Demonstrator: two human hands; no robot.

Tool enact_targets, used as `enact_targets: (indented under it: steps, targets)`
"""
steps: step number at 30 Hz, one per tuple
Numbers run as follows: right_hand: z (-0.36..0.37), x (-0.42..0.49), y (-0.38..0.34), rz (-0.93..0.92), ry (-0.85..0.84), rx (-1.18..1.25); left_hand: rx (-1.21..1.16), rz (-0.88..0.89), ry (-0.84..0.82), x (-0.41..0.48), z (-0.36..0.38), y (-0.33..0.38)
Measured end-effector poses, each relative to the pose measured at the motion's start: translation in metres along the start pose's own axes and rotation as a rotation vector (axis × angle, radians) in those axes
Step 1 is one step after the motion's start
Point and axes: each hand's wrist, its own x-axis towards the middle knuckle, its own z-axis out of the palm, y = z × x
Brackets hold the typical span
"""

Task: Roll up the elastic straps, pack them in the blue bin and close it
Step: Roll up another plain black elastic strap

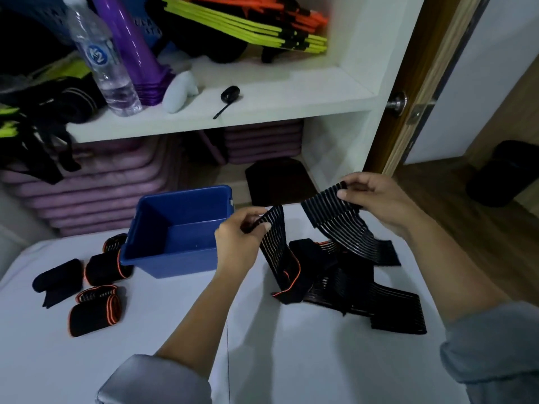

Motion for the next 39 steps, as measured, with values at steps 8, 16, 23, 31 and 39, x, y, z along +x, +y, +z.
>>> enact_targets:
  steps: [8, 16, 23, 31, 39]
  targets:
    - [0.058, -0.014, -0.061, -0.214, -0.142, 0.114, -0.342, 0.076, -0.096, 0.01, -0.044, 0.078]
    - [0.102, -0.028, -0.09, -0.336, -0.044, 0.191, -0.492, -0.089, -0.295, 0.013, -0.088, 0.119]
    - [0.132, -0.043, -0.12, -0.399, 0.022, 0.166, -0.464, -0.087, -0.352, 0.012, -0.125, 0.133]
    - [0.159, -0.056, -0.14, -0.339, 0.057, 0.174, -0.521, -0.023, -0.378, 0.009, -0.155, 0.14]
    - [0.187, -0.067, -0.144, -0.301, 0.021, 0.226, -0.533, 0.025, -0.339, -0.001, -0.178, 0.133]
